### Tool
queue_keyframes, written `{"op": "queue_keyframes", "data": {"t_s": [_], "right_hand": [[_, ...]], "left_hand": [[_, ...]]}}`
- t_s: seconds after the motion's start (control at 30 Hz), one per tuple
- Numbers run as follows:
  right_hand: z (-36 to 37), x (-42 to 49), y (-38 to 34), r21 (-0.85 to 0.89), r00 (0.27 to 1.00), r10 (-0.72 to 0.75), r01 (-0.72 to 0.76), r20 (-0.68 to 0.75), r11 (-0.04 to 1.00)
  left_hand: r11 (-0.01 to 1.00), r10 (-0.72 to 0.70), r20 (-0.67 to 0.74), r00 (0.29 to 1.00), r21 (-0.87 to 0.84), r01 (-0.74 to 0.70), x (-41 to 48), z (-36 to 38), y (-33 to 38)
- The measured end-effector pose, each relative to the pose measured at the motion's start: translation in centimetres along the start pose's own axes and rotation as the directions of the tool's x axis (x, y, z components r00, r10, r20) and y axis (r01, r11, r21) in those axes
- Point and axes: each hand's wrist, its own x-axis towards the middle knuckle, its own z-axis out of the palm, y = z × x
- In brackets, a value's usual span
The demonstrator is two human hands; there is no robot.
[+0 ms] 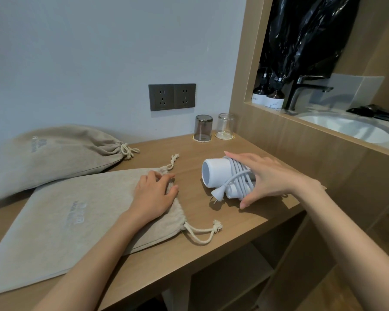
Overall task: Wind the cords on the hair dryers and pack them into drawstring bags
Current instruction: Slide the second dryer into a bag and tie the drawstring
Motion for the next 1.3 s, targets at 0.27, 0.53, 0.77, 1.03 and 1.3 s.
{"op": "queue_keyframes", "data": {"t_s": [0.27, 0.53, 0.77, 1.03, 1.3], "right_hand": [[2.1, -0.8, -2.4, -0.331, 0.973, 0.099, -0.165, -0.207, 0.929], [2.2, -0.4, -1.6, 0.061, 0.987, 0.097, -0.090, -0.131, 0.994], [3.6, -1.2, -1.8, 0.324, 0.968, 0.083, -0.002, -0.236, 0.946], [2.2, -1.1, -6.2, 0.211, 0.961, -0.095, 0.153, -0.261, 0.965], [1.8, -0.9, -9.4, -0.058, 0.942, -0.270, 0.264, -0.200, 0.963]], "left_hand": [[0.999, 0.000, -0.058, 0.998, -0.032, -0.002, -0.2, 0.0, 0.1], [0.973, -0.226, -0.020, 0.974, -0.039, 0.225, 0.0, -1.9, -0.1], [0.898, -0.199, 0.223, 0.954, -0.349, 0.269, 0.2, -4.1, -0.8], [0.769, -0.138, 0.287, 0.948, -0.572, 0.285, 0.0, -6.3, -1.5], [0.656, -0.273, 0.106, 0.956, -0.707, 0.265, -0.2, -7.3, -2.3]]}}
